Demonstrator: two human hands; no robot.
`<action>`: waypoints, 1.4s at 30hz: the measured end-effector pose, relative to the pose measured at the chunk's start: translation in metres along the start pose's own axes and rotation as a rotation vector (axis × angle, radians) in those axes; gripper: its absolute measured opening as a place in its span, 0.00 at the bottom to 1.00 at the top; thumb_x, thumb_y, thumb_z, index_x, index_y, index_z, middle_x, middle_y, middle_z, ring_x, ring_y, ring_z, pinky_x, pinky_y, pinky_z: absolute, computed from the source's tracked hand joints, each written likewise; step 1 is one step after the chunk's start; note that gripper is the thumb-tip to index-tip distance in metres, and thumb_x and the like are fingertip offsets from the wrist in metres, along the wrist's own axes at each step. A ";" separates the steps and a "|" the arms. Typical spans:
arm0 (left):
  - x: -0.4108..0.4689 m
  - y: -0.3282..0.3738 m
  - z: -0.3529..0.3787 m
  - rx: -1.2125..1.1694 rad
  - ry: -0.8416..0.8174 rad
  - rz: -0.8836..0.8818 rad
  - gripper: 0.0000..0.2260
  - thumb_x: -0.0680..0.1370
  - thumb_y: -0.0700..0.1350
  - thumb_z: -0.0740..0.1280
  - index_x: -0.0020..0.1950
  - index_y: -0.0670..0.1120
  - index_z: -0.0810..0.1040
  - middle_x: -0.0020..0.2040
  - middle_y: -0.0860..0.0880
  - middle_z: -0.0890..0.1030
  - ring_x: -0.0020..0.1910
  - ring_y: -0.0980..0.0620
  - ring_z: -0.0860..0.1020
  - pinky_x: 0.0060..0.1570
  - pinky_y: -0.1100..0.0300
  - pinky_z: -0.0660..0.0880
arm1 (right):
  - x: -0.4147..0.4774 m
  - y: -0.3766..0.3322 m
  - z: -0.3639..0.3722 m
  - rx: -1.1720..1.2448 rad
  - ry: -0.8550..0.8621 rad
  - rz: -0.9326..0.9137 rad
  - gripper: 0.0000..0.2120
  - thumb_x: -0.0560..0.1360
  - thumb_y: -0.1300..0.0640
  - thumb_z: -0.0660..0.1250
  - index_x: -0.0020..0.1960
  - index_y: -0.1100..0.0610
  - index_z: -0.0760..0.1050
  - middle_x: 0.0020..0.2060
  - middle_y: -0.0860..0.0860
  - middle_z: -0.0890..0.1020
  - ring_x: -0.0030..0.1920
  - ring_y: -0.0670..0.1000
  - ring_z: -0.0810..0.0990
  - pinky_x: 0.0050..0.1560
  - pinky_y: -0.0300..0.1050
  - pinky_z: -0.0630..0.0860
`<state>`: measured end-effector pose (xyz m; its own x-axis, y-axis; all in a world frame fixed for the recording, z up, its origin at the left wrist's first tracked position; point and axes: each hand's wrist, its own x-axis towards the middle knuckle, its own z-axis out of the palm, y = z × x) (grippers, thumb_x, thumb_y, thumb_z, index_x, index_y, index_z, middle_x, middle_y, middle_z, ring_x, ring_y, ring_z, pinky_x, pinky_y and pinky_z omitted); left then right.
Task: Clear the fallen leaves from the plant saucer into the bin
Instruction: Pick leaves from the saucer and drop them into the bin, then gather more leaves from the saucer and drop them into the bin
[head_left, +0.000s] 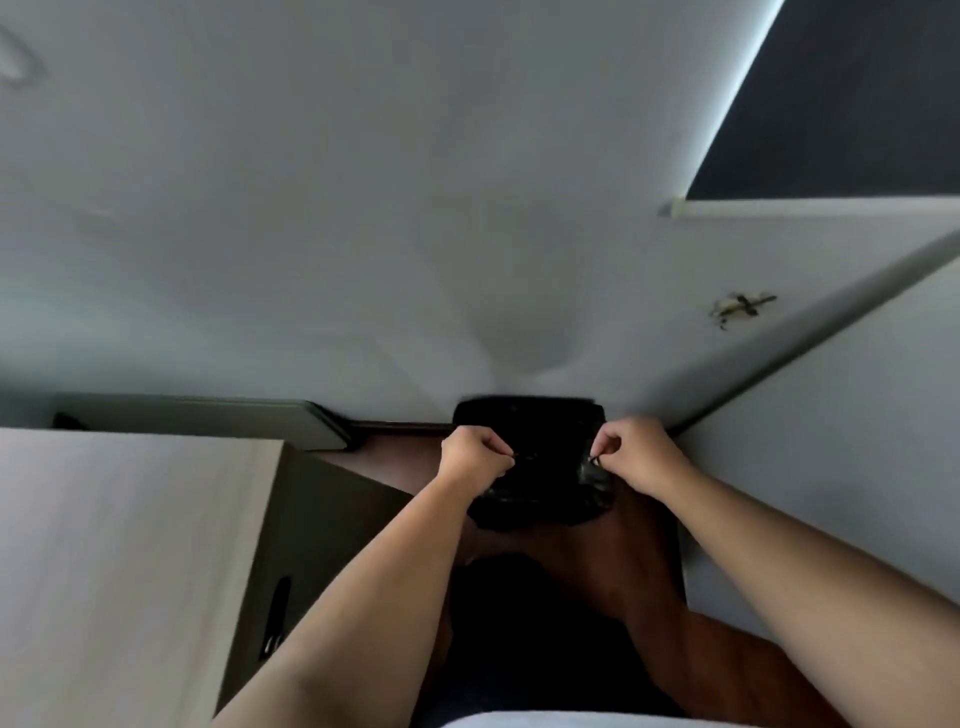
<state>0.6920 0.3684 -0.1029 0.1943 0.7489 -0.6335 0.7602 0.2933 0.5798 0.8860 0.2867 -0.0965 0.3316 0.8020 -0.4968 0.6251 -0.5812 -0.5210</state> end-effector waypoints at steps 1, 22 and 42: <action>0.010 -0.001 0.004 0.008 -0.008 -0.017 0.08 0.70 0.38 0.73 0.33 0.49 0.79 0.32 0.51 0.79 0.31 0.57 0.77 0.43 0.60 0.82 | 0.004 0.004 0.004 0.013 -0.001 0.014 0.06 0.67 0.68 0.68 0.38 0.60 0.82 0.34 0.53 0.80 0.36 0.49 0.76 0.29 0.28 0.65; -0.005 0.008 -0.041 0.127 0.045 -0.004 0.16 0.74 0.49 0.70 0.60 0.45 0.78 0.62 0.46 0.80 0.62 0.48 0.77 0.60 0.60 0.72 | 0.025 -0.053 -0.012 -0.004 -0.104 -0.107 0.08 0.73 0.61 0.66 0.50 0.56 0.81 0.51 0.54 0.84 0.53 0.54 0.80 0.54 0.41 0.73; -0.383 -0.286 -0.206 -0.390 0.978 -0.432 0.07 0.75 0.46 0.68 0.50 0.46 0.82 0.50 0.47 0.84 0.48 0.50 0.80 0.48 0.61 0.74 | -0.249 -0.370 0.211 -0.379 -0.512 -1.136 0.08 0.73 0.60 0.64 0.47 0.55 0.82 0.39 0.52 0.81 0.37 0.51 0.77 0.30 0.34 0.69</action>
<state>0.2724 0.1203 0.0793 -0.7341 0.6325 -0.2471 0.3677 0.6761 0.6384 0.4234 0.2729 0.0733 -0.7643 0.6246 -0.1606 0.5635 0.5257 -0.6373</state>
